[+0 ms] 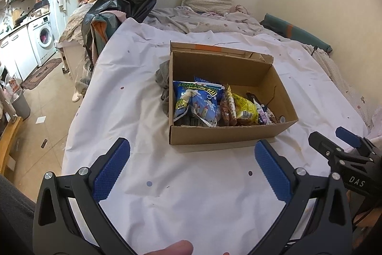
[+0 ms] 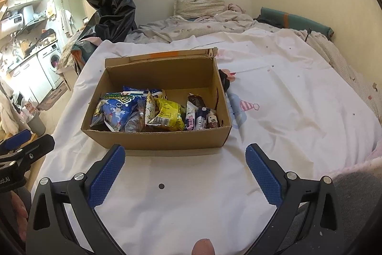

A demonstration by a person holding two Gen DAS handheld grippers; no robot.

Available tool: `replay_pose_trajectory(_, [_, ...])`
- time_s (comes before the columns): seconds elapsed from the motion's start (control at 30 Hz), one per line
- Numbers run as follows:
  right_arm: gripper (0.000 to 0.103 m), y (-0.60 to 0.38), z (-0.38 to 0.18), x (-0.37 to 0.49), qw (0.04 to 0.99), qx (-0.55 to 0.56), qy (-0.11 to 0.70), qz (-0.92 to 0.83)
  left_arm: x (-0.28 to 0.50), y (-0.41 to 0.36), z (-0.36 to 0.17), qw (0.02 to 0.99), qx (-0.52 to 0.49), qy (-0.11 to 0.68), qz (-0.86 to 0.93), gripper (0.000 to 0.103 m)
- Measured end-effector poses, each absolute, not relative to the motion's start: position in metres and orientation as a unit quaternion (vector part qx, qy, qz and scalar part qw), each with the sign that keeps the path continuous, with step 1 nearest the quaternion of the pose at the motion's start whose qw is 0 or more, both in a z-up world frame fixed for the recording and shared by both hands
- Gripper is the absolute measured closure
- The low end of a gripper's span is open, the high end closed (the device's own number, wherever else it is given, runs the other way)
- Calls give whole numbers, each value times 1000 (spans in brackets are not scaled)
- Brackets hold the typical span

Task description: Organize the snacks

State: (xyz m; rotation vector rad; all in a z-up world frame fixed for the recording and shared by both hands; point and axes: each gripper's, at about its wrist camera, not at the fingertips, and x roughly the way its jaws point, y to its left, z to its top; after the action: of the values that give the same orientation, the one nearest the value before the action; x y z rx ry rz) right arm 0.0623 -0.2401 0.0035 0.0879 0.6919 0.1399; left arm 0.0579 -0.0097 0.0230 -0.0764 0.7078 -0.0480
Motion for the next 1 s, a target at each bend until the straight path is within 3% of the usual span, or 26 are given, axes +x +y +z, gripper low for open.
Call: replay_pose_trajectory(1.0, [0, -242, 3, 65, 938, 46, 338, 69, 59, -8, 22, 936, -42, 348, -23, 0])
